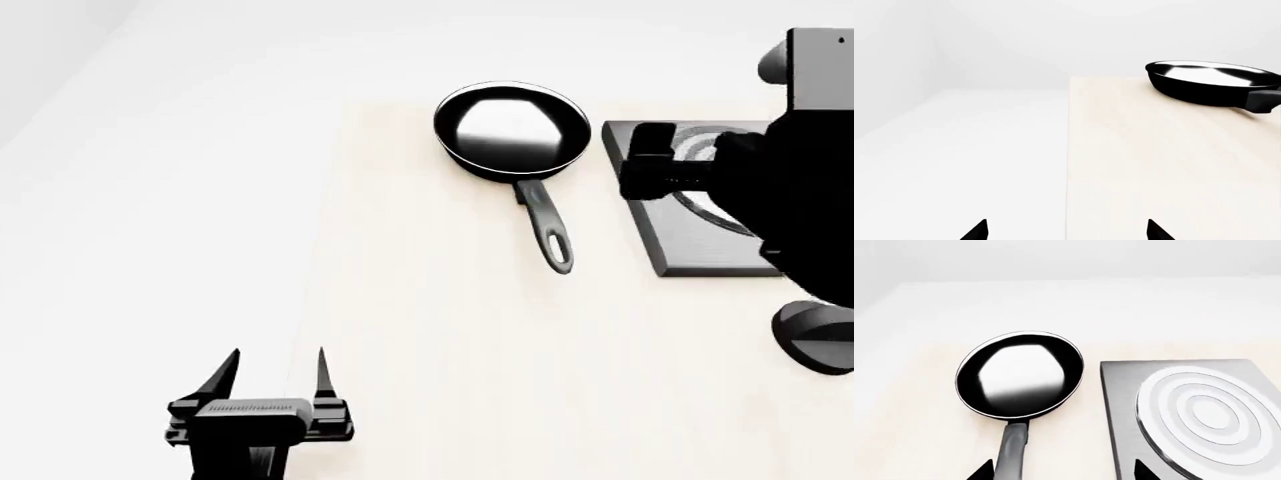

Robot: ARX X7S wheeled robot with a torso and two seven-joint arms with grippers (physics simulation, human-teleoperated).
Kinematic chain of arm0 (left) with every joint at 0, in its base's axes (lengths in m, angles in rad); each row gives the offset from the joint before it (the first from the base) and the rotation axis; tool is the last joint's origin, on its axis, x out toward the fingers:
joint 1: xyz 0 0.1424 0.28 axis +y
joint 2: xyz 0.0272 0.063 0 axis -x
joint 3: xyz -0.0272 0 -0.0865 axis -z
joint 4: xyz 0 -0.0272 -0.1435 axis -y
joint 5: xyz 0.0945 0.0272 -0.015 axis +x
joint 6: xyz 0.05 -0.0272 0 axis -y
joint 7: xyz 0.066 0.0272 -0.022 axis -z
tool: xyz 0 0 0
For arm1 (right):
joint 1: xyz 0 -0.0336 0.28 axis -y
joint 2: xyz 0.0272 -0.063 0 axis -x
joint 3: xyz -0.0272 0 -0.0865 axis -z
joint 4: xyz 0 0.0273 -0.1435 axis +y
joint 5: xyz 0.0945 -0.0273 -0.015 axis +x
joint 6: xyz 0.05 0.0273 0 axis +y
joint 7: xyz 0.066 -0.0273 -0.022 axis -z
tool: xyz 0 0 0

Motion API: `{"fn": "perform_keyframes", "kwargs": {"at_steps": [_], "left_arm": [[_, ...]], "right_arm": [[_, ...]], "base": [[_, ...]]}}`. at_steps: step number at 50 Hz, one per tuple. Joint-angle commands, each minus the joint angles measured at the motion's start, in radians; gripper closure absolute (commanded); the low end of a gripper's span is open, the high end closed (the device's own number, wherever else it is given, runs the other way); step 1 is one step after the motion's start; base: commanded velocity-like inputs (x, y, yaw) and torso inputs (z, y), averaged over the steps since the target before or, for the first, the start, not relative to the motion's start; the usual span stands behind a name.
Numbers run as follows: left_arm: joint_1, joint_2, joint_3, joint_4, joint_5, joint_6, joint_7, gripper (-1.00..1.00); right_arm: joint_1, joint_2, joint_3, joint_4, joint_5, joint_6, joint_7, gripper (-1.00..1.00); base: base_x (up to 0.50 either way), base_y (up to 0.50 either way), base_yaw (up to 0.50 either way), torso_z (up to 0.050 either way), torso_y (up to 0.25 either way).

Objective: Turn on the stove and put the frying pan on it.

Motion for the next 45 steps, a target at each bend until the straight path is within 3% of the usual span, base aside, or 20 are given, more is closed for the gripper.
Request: {"fn": "perform_keyframes", "kwargs": {"at_steps": [1, 14, 25, 45], "left_arm": [[0.001, -0.004, 0.000, 0.004, -0.006, 0.001, -0.003, -1.00], [0.000, -0.005, 0.006, 0.002, -0.008, 0.003, -0.003, -1.00], [-0.007, -0.004, 0.009, -0.005, -0.011, 0.003, -0.003, -1.00], [-0.005, -0.009, 0.013, -0.007, -0.014, 0.009, -0.007, -1.00]], "right_arm": [[0.184, -0.061, -0.194, 0.296, -0.098, -0.021, -0.129, -1.00], [0.321, -0.153, -0.326, 0.624, -0.221, -0.134, -0.316, -1.00], [0.397, -0.223, -0.401, 0.849, -0.316, -0.219, -0.380, -1.00], [0.385, -0.290, -0.435, 1.006, -0.348, -0.250, -0.405, -1.00]], "base": [[0.00, 0.00, 0.00, 0.000, 0.000], [0.00, 0.00, 0.00, 0.000, 0.000], [0.00, 0.00, 0.00, 0.000, 0.000], [0.00, 0.00, 0.00, 0.000, 0.000]]}}
